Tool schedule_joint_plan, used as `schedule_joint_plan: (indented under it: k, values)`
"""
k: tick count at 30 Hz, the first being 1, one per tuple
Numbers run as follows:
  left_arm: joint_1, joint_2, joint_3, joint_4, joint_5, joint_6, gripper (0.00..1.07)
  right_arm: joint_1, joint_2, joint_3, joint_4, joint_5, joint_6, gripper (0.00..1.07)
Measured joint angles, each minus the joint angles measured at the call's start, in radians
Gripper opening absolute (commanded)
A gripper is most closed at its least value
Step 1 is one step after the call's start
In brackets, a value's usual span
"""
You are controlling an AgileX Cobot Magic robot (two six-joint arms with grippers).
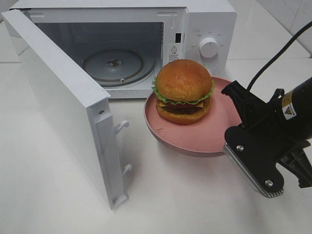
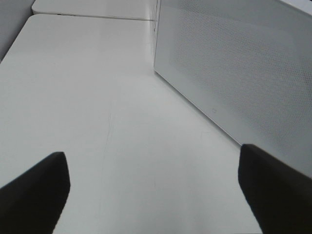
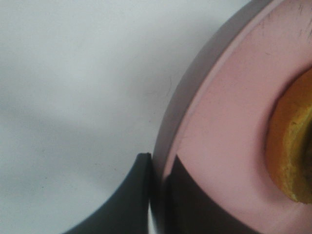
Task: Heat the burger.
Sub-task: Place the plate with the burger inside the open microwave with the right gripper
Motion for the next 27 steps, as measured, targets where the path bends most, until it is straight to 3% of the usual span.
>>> schedule_joint_plan:
  k: [10, 27]
  values:
    - [0.000, 0.000, 0.000, 0.000, 0.000, 0.000, 0.86, -0.065, 0.000, -0.037, 0.174, 0.033, -0.246, 0.00]
    - [0.000, 0.000, 0.000, 0.000, 0.000, 0.000, 0.86, -0.034, 0.077, -0.151, 0.212, 0.105, -0.258, 0.00]
